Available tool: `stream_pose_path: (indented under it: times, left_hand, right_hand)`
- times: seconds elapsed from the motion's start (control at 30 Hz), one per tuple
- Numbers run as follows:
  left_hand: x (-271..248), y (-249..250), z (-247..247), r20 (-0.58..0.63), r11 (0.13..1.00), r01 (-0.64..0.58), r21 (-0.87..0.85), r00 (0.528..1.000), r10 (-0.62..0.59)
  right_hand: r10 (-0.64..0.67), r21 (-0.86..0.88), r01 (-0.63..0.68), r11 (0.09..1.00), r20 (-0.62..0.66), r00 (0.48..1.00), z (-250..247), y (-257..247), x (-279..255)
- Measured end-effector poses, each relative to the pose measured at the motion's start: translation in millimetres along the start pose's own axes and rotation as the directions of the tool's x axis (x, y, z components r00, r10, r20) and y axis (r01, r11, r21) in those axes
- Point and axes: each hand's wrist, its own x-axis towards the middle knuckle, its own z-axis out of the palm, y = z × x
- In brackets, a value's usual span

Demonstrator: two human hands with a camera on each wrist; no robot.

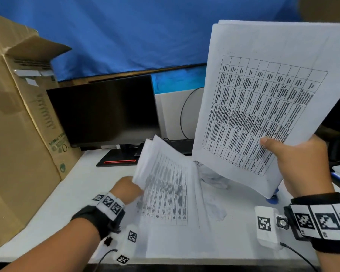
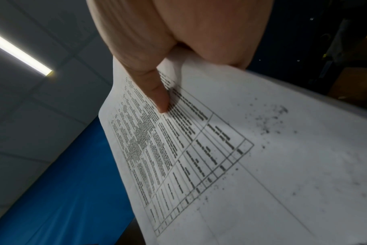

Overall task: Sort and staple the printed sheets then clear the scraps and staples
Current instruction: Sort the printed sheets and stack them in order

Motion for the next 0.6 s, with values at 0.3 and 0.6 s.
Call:
stream_pose_path:
  times: [0.3,0.6]
  left_hand:
    - [-32.2,0.1,-95.6,-0.246,0.6,-0.286,-0.747,0.957,0.151]
    - [-68.0,25.1,-52.2,-0.059,0.366,-0.192,-0.911,0.937,0.344]
  right_hand:
    - [0.039,-0.017,-0.041,0.999,-0.086,0.996,-6.5,5.9,6.1]
    - [0.342,-0.092,-0.336,0.938,0.418,0.841,38.7,13.9,-30.2]
